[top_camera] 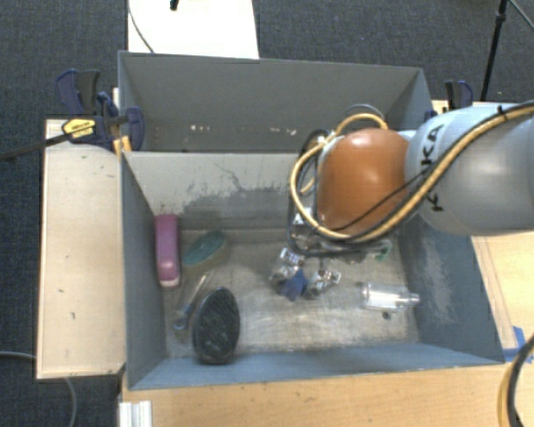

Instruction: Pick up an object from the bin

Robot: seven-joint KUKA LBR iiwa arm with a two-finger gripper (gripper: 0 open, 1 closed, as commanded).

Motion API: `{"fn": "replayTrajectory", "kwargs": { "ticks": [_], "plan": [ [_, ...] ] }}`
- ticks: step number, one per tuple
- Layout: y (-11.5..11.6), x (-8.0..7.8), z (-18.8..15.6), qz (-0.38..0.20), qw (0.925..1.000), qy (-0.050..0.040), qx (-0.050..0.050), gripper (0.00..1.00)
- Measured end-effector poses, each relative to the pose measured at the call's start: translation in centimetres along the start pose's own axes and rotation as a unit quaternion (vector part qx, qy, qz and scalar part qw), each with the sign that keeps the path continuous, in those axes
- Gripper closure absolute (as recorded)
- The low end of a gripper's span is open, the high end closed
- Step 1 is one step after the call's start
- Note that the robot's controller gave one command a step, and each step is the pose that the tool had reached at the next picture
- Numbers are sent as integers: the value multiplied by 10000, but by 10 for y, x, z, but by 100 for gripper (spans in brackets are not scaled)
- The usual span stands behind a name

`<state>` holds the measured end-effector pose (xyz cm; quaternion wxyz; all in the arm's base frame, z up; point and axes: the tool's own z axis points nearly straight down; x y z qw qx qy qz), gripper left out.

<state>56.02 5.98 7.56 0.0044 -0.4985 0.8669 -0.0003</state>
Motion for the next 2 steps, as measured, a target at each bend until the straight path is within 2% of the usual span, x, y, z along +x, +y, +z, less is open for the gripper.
{"fn": "replayTrajectory", "kwargs": {
  "ticks": [2],
  "plan": [
    [-3,-3,-71,128,9999,8,2,100]
  ]
}}
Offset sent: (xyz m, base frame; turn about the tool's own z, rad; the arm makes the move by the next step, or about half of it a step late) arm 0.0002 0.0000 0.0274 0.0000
